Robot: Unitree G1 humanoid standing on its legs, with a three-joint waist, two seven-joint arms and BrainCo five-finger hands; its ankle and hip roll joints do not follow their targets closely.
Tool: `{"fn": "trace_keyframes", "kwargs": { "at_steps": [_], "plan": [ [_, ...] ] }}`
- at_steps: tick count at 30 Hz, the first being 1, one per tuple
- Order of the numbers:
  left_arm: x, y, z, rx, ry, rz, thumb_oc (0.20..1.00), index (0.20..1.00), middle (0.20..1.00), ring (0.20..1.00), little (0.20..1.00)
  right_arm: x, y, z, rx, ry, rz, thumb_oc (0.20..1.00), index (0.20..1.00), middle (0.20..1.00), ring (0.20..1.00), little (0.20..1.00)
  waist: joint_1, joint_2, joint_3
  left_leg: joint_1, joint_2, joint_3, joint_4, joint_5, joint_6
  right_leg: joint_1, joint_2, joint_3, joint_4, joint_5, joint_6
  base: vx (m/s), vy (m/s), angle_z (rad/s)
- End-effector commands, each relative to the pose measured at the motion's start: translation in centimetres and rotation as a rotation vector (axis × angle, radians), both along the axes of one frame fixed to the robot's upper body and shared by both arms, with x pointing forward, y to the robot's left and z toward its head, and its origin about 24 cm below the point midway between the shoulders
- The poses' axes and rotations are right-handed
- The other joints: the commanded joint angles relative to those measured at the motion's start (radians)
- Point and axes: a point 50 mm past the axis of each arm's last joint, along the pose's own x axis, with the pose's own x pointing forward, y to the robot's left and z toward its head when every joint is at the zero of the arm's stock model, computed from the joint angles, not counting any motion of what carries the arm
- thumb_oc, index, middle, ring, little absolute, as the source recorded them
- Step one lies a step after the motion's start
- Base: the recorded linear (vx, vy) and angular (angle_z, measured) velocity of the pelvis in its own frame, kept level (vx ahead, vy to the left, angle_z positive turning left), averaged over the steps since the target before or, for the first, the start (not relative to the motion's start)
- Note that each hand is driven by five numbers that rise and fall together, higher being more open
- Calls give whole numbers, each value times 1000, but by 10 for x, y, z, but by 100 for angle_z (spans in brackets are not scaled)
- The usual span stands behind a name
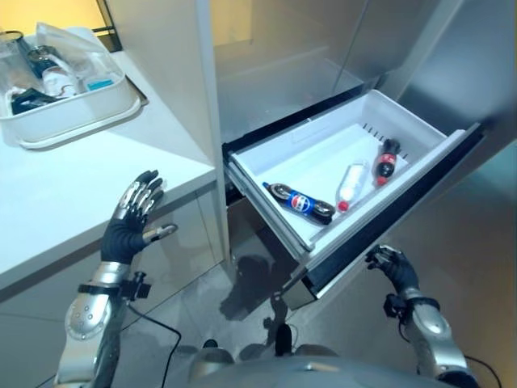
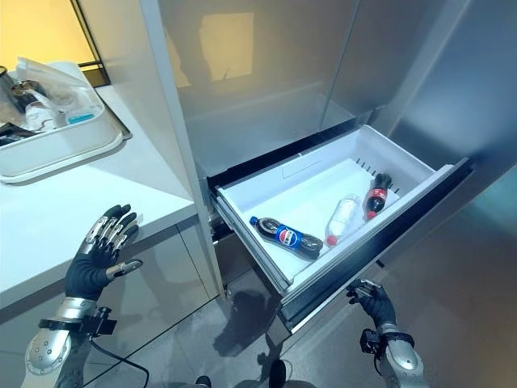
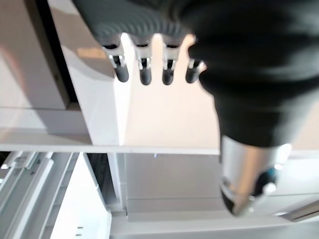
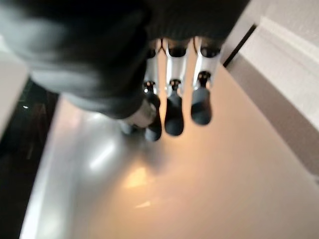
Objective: Take the drinks into the refrigerator
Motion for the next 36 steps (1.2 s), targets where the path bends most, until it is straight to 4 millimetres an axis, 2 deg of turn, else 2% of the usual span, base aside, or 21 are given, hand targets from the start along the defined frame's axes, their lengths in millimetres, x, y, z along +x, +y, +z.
{"fn": "trace_keyframes", "kwargs": {
  "at_steps": [1, 12, 13, 15, 17, 20, 21, 22, 23, 24, 25, 27, 30, 36],
  "plan": [
    [9, -9, 28, 17, -159, -89, 1000, 1000, 1000, 1000, 1000, 53, 19, 42, -47, -214, 108, 200, 200, 200, 200, 200, 37, -28, 24, -16, -58, -66, -4, -50, 77, -19, -65, -38, 113, -54, 100, 2, 23, 8],
    [19, -37, 41, -124, -149, -436, 1000, 1000, 1000, 1000, 1000, 98, 40, 70, -56, -301, 177, 200, 200, 200, 200, 200, 77, -39, 18, -19, -63, -89, -5, -45, 81, -21, -78, -52, 127, -51, 102, 6, 2, 8],
    [22, -44, 42, -143, -123, -522, 1000, 1000, 1000, 1000, 1000, 109, 48, 76, -68, -313, 211, 200, 200, 200, 200, 200, 83, -41, 17, -17, -62, -90, -5, -44, 81, -21, -79, -51, 128, -49, 102, 2, -11, 3],
    [23, -48, 43, -149, -107, -577, 1000, 1000, 1000, 1000, 1000, 115, 54, 81, -77, -323, 235, 200, 200, 200, 200, 200, 86, -42, 18, -16, -62, -90, -6, -44, 81, -20, -79, -51, 127, -49, 102, 0, 0, 0],
    [29, -63, 40, -161, -5, -753, 1000, 1000, 1000, 1000, 1000, 133, 71, 92, -102, -330, 313, 200, 200, 200, 200, 200, 90, -43, 13, -11, -61, -90, -6, -42, 80, -21, -77, -49, 132, -45, 103, 0, 0, 0],
    [31, -69, 45, -131, 24, -842, 1000, 1000, 1000, 1000, 1000, 142, 82, 99, -121, -335, 358, 200, 200, 200, 200, 200, 92, -44, 15, -6, -59, -90, -7, -41, 80, -21, -75, -46, 136, -44, 103, 0, 0, 0],
    [32, -76, 43, -126, 71, -916, 1000, 1000, 1000, 1000, 1000, 150, 95, 104, -113, -334, 385, 200, 200, 200, 200, 200, 92, -46, 11, -2, -58, -90, -8, -41, 80, -19, -74, -44, 136, -43, 103, 0, 0, 0],
    [32, -76, 43, -125, 70, -916, 1000, 1000, 1000, 1000, 1000, 151, 95, 104, -113, -335, 384, 200, 200, 200, 200, 200, 93, -46, 12, -2, -58, -90, -8, -41, 80, -19, -74, -44, 137, -43, 103, 0, 0, 0],
    [32, -81, 44, -110, 106, -977, 1000, 1000, 1000, 1000, 1000, 159, 107, 112, -120, -348, 420, 200, 200, 200, 200, 200, 97, -46, 9, 0, -57, -88, -9, -39, 79, -17, -72, -42, 134, -40, 103, 0, 0, 0],
    [32, -81, 44, -109, 106, -977, 1000, 1000, 1000, 1000, 1000, 159, 107, 112, -119, -348, 420, 200, 200, 200, 200, 200, 97, -47, 10, 0, -57, -88, -9, -40, 79, -16, -72, -42, 134, -40, 103, 0, 0, 0],
    [32, -83, 44, -108, 133, -1007, 1000, 1000, 1000, 1000, 1000, 166, 118, 118, -125, -351, 449, 200, 200, 200, 200, 200, 102, -46, 9, 1, -56, -87, -9, -38, 79, -17, -72, -41, 134, -39, 103, 0, 0, 0],
    [30, -84, 40, -117, 162, -1027, 1000, 1000, 1000, 1000, 1000, 172, 125, 125, -140, -353, 473, 200, 200, 200, 200, 200, 110, -46, 9, 1, -55, -86, -8, -37, 79, -19, -71, -40, 138, -38, 103, 0, 0, 0],
    [28, -85, 37, -125, 186, -1048, 1000, 1000, 1000, 1000, 1000, 183, 134, 147, -183, -398, 511, 200, 200, 200, 200, 200, 120, -47, 10, 2, -56, -85, -8, -35, 79, -21, -71, -41, 143, -36, 105, 0, 0, 0],
    [28, -83, 40, -119, 185, -1037, 1000, 1000, 1000, 1000, 1000, 194, 151, 177, -155, -485, 513, 200, 200, 200, 200, 200, 135, -46, 12, 3, -56, -95, -8, -33, 80, -24, -76, -47, 155, -35, 105, 0, -2, 2]
  ]
}}
